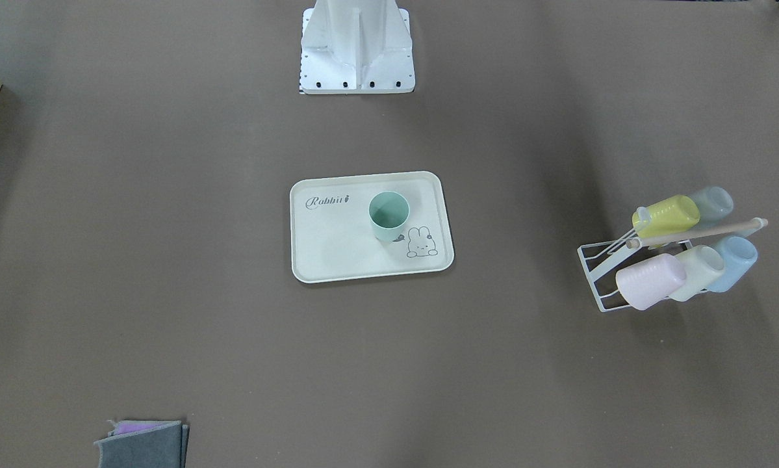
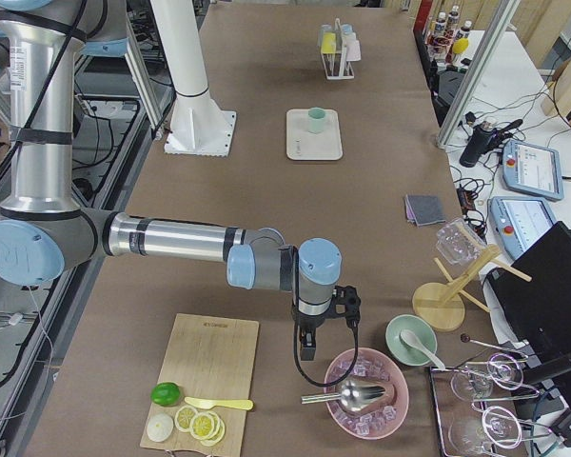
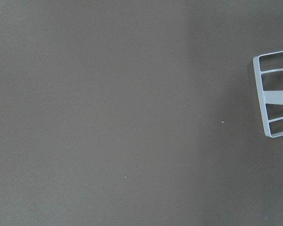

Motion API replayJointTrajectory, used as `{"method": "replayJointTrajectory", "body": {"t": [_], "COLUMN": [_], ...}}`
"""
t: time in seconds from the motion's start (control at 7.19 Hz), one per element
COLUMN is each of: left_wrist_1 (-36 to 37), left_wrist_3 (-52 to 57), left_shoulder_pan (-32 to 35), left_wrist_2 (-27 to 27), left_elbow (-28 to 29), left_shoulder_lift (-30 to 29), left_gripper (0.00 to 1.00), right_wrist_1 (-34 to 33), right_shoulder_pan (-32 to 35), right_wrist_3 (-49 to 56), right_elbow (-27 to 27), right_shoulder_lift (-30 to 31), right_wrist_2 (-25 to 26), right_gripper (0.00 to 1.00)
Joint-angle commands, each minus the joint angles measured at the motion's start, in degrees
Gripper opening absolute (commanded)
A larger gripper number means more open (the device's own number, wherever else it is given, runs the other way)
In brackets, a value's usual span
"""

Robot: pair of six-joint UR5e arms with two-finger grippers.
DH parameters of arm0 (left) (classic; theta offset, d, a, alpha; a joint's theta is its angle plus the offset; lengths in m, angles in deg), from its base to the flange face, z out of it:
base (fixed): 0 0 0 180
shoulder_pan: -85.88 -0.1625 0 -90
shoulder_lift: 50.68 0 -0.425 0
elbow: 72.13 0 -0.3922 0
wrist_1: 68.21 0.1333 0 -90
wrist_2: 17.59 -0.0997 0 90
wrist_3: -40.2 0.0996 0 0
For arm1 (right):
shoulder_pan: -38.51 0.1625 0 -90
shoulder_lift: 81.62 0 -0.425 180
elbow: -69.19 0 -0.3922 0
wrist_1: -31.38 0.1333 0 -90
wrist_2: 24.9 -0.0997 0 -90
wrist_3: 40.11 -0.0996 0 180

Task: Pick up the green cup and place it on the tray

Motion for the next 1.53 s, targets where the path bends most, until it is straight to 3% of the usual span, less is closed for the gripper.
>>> {"method": "replayJointTrajectory", "body": {"t": [0.0,0.42,0.7,0.97,1.39], "left_wrist_1": [-4.08,-10.57,-10.77,-10.77,-10.86], "left_wrist_3": [-4.80,-6.15,-6.06,-6.06,-6.15], "left_shoulder_pan": [-0.40,-1.02,-1.72,-2.77,-2.86], "left_wrist_2": [-0.42,-0.69,-0.86,-4.55,-4.55], "left_elbow": [-0.34,1.84,2.29,1.85,2.29], "left_shoulder_lift": [-0.21,0.05,-0.12,-0.48,-0.04], "left_gripper": [0.98,0.98,0.98,0.98,0.98], "right_wrist_1": [-0.09,-0.09,0.00,0.00,0.00], "right_shoulder_pan": [-0.02,-0.10,-0.28,-0.28,-0.28], "right_wrist_3": [-0.21,-0.65,-0.47,-0.29,-0.21], "right_elbow": [-0.15,-0.59,-0.59,-0.59,-0.68], "right_shoulder_lift": [0.00,0.00,-0.09,-0.09,-0.09], "right_wrist_2": [0.04,0.12,0.47,0.74,0.83], "right_gripper": [1.00,1.00,1.00,1.00,1.00]}}
